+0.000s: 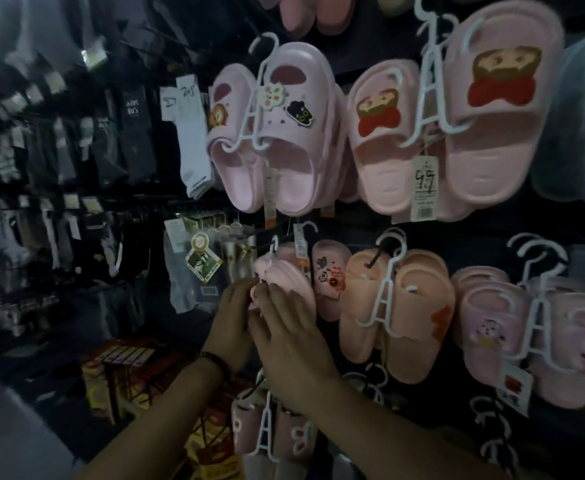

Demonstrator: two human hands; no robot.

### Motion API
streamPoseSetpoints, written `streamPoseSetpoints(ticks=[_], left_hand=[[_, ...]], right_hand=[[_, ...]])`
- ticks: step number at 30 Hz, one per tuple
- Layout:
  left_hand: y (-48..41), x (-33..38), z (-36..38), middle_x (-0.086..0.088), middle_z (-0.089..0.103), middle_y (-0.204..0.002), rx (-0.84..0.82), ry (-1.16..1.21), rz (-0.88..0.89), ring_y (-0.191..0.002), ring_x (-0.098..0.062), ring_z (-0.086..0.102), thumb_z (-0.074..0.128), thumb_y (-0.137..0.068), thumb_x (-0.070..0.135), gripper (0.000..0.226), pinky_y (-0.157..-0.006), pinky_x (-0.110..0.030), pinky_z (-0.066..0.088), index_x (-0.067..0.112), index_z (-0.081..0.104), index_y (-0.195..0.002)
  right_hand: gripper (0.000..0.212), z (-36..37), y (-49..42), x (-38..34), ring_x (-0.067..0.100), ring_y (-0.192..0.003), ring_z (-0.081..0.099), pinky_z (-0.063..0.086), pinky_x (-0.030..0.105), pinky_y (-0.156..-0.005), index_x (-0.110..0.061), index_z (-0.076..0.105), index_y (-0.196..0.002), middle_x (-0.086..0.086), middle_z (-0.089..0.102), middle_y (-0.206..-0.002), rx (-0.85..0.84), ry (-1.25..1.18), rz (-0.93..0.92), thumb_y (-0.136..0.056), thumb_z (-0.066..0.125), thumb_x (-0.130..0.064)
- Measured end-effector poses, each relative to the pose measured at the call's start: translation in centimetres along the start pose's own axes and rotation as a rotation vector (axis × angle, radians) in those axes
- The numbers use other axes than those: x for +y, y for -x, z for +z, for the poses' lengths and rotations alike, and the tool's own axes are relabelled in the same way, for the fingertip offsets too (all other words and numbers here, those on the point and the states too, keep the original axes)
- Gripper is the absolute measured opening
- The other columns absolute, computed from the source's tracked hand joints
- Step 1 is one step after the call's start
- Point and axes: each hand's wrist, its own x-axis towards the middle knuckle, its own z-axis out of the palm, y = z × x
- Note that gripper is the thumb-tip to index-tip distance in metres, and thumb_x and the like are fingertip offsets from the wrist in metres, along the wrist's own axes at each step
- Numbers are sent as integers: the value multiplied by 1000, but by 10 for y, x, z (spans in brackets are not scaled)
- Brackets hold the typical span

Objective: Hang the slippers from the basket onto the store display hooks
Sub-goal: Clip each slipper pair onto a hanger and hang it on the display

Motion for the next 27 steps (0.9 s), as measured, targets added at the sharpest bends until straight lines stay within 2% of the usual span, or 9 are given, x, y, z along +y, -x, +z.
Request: streamPoseSetpoints(ticks=[3, 6, 8, 11, 14, 17, 19, 23, 27], left_hand=[[-8, -1, 2, 5, 14, -169, -91, -16, 9, -151, 3, 9, 50, -107, 15, 59, -120, -23, 20, 31, 29, -160], [-19, -10, 6, 27, 6, -165, -122, 95, 32, -148, 18, -1, 50, -107, 18, 63, -115, -8, 12, 46, 25, -157], [-28, -15, 11, 29, 7, -165, -118, 203, -3, -148, 19, -1, 49, -104, 25, 62, -120, -14, 11, 52, 26, -155], [-41, -28, 25, 13, 3, -173, -129, 134, 15, -156, 3, -8, 40, -103, 37, 59, -129, -38, 9, 49, 23, -159], [-52, -41, 40, 8, -5, -173, -134, 39, 56, -157, -6, -15, 38, -107, 38, 59, -130, -49, 6, 49, 15, -161], [-60, -41, 51, 8, -12, -172, -134, 0, 77, -157, -8, -19, 41, -109, 32, 62, -130, -48, 4, 52, 11, -159], [-64, -43, 56, 12, -13, -171, -142, -26, 119, -157, -9, -19, 41, -105, 39, 64, -129, -48, 4, 56, 9, -157], [-77, -51, 64, 5, -10, -173, -150, -86, 125, -158, -15, -19, 40, -96, 55, 68, -127, -58, 10, 62, 8, -155], [-89, -44, 72, 4, -11, -173, -171, -164, 73, -158, -17, -17, 31, -92, 66, 67, -128, -51, 12, 61, 11, -156]], right_hand=[[62, 12, -4, 1, 46, -159, 18, 15, 63, -128, -4, 50, -150, 27, 25, -169, -69, 79, 71, -96, 59, -33], [72, 18, -6, 6, 46, -160, 13, -1, 64, -128, -2, 42, -156, 27, 18, -171, -77, 111, 149, -94, 60, -34], [79, 22, -9, 8, 47, -160, 12, -5, 66, -126, -4, 37, -160, 26, 15, -172, -77, 123, 187, -92, 61, -38], [75, 35, -17, 14, 46, -159, 17, 8, 68, -124, -7, 44, -158, 24, 24, -171, -54, 135, 221, -93, 62, -41], [74, 52, -23, 25, 43, -159, 22, 21, 68, -122, -10, 51, -154, 21, 30, -170, 4, 122, 222, -89, 67, -42], [73, 70, -24, 42, 42, -157, 27, 35, 67, -118, -9, 51, -154, 20, 32, -169, 59, 142, 238, -88, 68, -37], [68, 83, -25, 55, 41, -158, 27, 37, 66, -118, -10, 53, -153, 19, 31, -169, 79, 156, 270, -90, 64, -34], [60, 101, -24, 75, 41, -159, 23, 37, 65, -117, -9, 51, -154, 19, 27, -171, 93, 158, 276, -100, 53, -35], [54, 104, -31, 96, 43, -152, 38, 44, 62, -113, -9, 62, -144, 22, 39, -165, 126, 146, 254, -98, 42, -29]])
